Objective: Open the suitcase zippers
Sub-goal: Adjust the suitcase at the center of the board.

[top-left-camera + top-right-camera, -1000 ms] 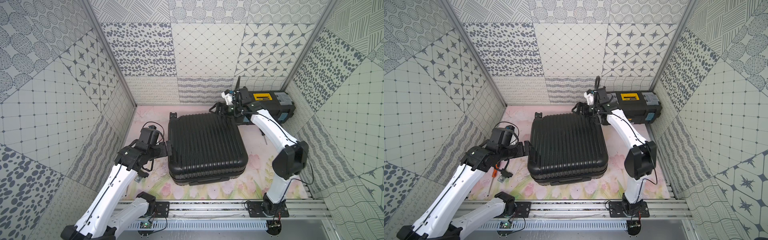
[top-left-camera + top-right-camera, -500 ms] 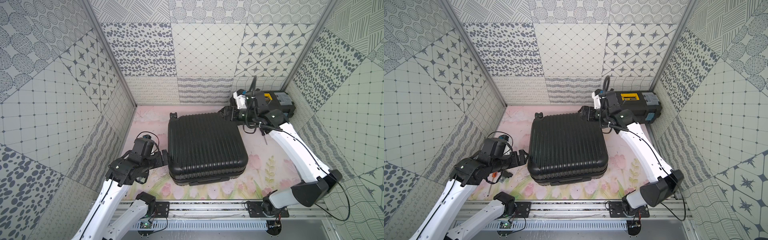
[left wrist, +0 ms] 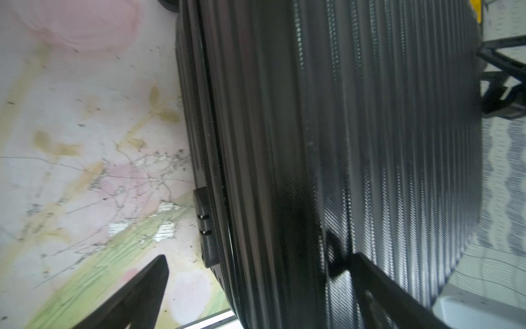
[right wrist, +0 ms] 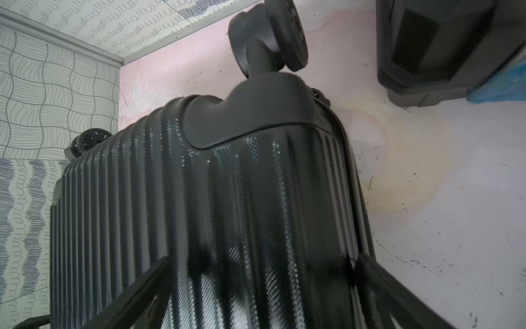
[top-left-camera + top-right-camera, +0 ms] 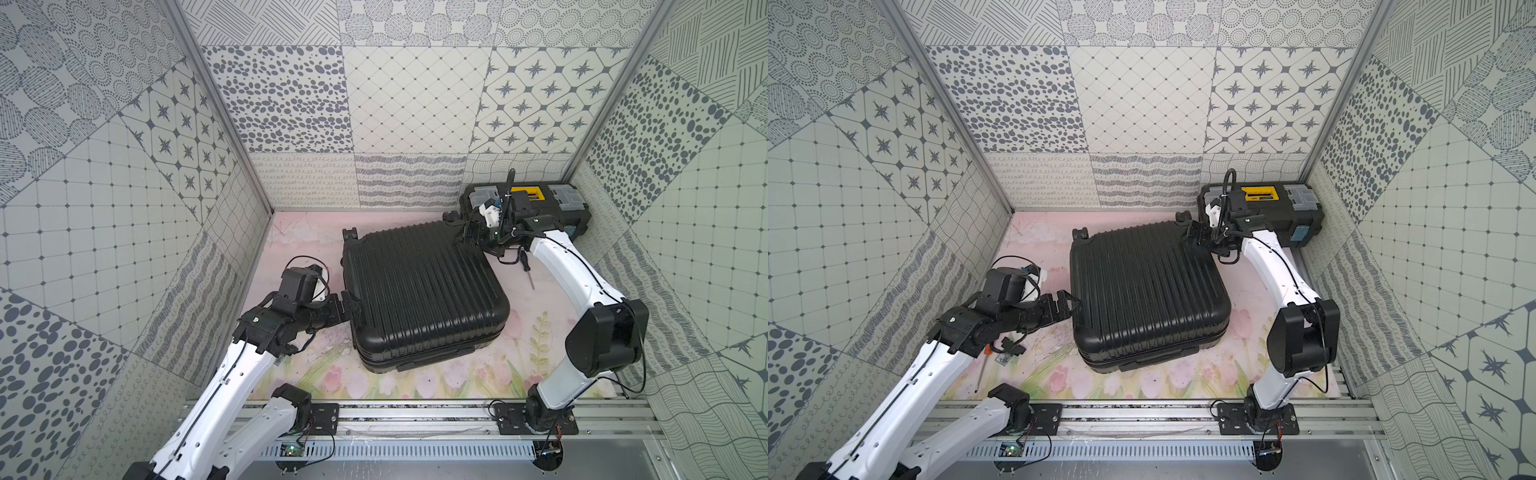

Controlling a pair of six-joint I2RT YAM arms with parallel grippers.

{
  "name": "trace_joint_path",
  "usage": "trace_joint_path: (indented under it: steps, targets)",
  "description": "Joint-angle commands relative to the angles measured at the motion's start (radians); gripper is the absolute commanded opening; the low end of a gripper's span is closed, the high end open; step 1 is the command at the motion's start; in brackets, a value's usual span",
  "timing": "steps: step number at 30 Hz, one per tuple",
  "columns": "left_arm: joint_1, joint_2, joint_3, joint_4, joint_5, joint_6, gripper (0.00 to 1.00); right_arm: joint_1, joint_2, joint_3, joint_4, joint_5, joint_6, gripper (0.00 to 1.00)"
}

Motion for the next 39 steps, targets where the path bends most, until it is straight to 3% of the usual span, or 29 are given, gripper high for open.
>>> trace_joint_path:
  steps: [1,5,11,14,15,17,20,22,25,29,33,35,39]
  targets:
    - [-0.003,-0.017,-0.095,0.149,0.359,-0.088,0.99,0.065,0.075,0.048,-0.005,-0.271,-0.016,0.99]
    - [-0.003,-0.102,-0.15,0.212,0.428,-0.149,0.99,0.167,0.234,0.216,-0.058,-0.33,-0.071,0.99]
    - [-0.011,-0.22,-0.255,0.353,0.485,-0.259,0.99,0.341,0.578,0.774,-0.198,-0.325,-0.074,0.97]
    - [-0.014,-0.23,-0.236,0.321,0.473,-0.242,0.99,0.347,0.764,1.237,-0.396,-0.195,-0.064,0.98]
    - [-0.013,-0.228,-0.203,0.262,0.445,-0.203,0.99,0.333,0.777,1.324,-0.434,-0.124,-0.046,0.99]
    - [-0.015,-0.216,-0.135,0.157,0.384,-0.124,0.99,0.301,0.729,1.353,-0.476,0.057,-0.03,0.99]
    - [-0.015,-0.184,-0.019,-0.007,0.262,-0.017,0.99,0.285,0.582,1.241,-0.509,0.234,-0.055,0.99]
    - [-0.016,-0.168,0.056,-0.106,0.175,0.055,0.99,0.299,0.436,1.066,-0.475,0.275,-0.071,0.99]
    - [-0.015,-0.14,0.207,-0.275,0.009,0.203,0.99,0.33,0.166,0.679,-0.299,0.329,-0.047,0.99]
    - [-0.018,-0.103,0.367,-0.357,-0.268,0.289,0.99,0.317,-0.232,0.14,0.007,0.354,0.098,0.99]
    - [-0.015,0.074,0.432,-0.247,-0.334,0.309,0.99,0.293,-0.435,-0.202,0.14,0.257,0.255,0.99]
    - [-0.002,0.18,0.458,-0.16,-0.307,0.3,0.99,0.295,-0.496,-0.321,0.208,0.189,0.324,0.99]
    - [0.094,0.367,0.499,0.01,-0.279,0.293,0.99,0.323,-0.58,-0.528,0.321,0.112,0.427,0.99]
